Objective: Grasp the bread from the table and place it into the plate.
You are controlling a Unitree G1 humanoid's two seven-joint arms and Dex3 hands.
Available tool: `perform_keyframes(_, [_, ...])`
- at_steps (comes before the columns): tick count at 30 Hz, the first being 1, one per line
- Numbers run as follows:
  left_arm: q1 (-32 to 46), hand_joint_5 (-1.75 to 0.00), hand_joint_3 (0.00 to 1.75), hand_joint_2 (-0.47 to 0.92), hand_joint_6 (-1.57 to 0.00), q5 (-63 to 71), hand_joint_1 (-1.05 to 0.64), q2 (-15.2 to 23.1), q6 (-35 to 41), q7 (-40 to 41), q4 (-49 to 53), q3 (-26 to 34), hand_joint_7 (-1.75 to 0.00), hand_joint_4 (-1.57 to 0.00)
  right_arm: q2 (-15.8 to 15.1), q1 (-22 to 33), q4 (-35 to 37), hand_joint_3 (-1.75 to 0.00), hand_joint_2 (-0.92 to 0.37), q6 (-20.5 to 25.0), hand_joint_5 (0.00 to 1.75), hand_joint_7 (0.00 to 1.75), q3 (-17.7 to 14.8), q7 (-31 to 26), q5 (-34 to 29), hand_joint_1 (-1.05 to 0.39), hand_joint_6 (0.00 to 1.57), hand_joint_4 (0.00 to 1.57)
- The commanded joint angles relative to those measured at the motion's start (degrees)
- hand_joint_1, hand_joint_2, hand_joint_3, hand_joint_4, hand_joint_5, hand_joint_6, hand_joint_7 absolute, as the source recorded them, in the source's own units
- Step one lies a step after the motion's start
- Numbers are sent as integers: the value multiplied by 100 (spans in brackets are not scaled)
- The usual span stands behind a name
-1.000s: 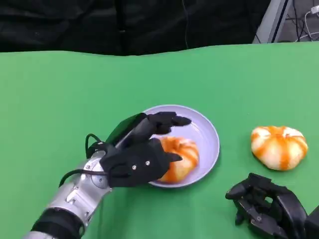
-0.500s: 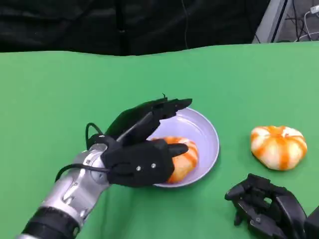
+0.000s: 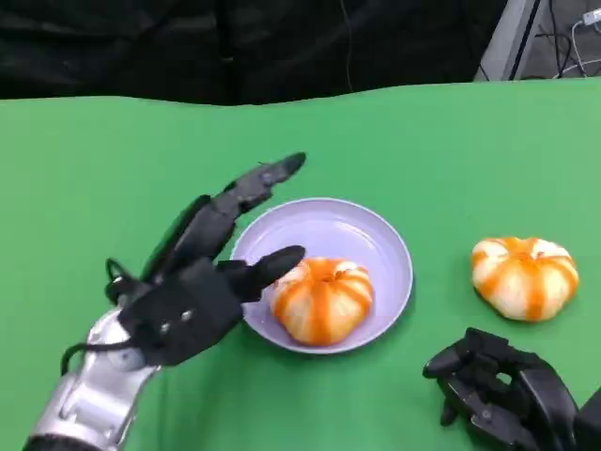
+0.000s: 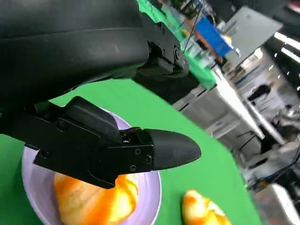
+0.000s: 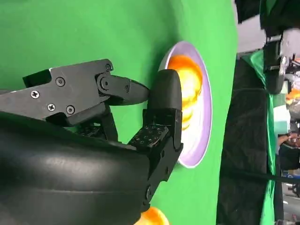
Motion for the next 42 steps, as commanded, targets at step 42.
perform_keyframes(42, [2158, -5, 26, 92, -56, -4375, -57, -176, -663, -3509, 518, 3091, -2, -75, -230, -70, 100, -45, -92, -1, 175, 112, -157, 252, 241, -28, 75, 67])
